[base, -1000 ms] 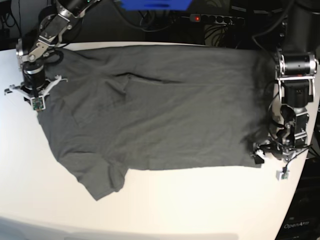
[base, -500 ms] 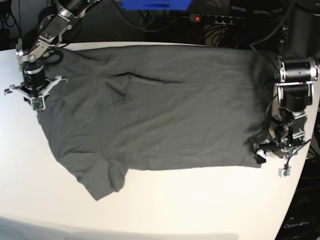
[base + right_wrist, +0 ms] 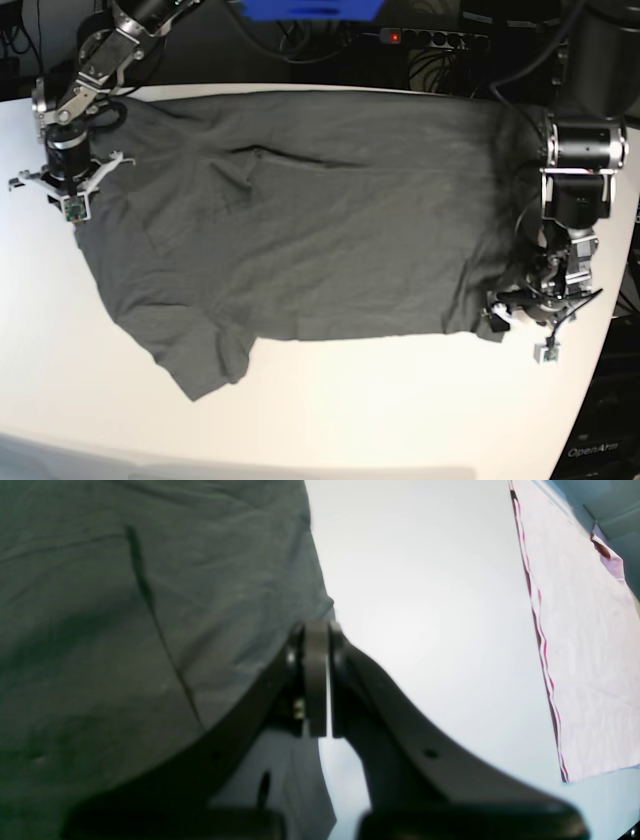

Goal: Fold the T-shirt properly

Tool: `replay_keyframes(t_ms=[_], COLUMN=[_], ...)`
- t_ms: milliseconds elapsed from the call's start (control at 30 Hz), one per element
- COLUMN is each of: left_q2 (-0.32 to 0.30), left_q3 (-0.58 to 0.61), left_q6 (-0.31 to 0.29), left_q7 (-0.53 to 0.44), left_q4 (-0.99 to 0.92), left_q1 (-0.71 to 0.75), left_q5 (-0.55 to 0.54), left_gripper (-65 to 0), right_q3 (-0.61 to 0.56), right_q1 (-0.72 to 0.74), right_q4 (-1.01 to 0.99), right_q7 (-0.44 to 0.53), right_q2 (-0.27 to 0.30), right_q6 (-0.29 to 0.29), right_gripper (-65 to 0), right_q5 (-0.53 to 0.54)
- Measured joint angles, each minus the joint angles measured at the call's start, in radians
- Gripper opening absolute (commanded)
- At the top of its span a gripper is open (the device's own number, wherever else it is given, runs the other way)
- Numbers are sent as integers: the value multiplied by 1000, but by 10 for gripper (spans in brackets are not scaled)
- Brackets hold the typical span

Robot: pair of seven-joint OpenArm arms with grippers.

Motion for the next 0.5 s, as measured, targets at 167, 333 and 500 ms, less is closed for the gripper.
replay_keyframes(t_ms=[167, 333, 500], left_q2=[3, 0, 0], left_q3=[0, -2, -2], left_q6=[-1, -68, -69], left_q7=[0, 3, 3], left_q4=[3, 3, 4], left_q1=[0, 0, 0], left_q5=[0, -1, -1], left_gripper=[-160, -160, -160], right_q3=[-2, -24, -42], right_q1=[2, 2, 2], right_q4=[0, 0, 0], right_q7=[1, 1, -2], right_q2=[0, 0, 0], right_q6=[0, 0, 0], right_gripper=[-650, -650, -650], right_q5=[0, 0, 0])
